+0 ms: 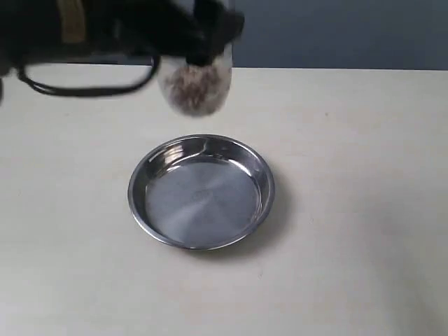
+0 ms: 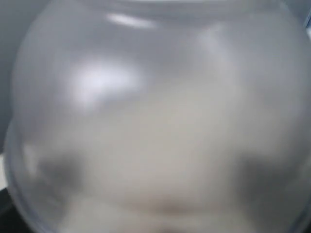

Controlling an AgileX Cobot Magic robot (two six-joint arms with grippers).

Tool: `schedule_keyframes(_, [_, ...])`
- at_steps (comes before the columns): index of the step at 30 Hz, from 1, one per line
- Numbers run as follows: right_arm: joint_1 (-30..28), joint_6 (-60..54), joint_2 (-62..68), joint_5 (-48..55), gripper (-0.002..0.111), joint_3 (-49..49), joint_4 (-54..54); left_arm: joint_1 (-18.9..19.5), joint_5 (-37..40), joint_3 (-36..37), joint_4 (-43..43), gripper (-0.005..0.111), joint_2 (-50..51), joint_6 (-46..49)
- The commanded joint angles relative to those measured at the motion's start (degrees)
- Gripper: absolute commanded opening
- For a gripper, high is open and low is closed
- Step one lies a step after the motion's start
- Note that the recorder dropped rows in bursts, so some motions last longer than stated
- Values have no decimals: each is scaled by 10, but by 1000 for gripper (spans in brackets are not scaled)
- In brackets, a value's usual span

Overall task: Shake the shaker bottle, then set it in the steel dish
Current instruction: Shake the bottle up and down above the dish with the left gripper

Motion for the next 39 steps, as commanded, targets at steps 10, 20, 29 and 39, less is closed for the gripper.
schedule_keyframes(10, [-3,-1,-3,-6,-1,1,-2,-22,37,59,-20,0,15,-3])
schedule_keyframes(20, [-3,-1,-3,-6,-1,1,-2,-22,31,65,-40,0,-1,-2])
schedule_keyframes(29, [-3,-1,-3,-6,-1,1,-2,-22,-7,96,-44,0,26,-18])
schedule_keyframes(39, [-3,-1,-3,-6,-1,1,-2,-22,-13,92,10,0,36,-37])
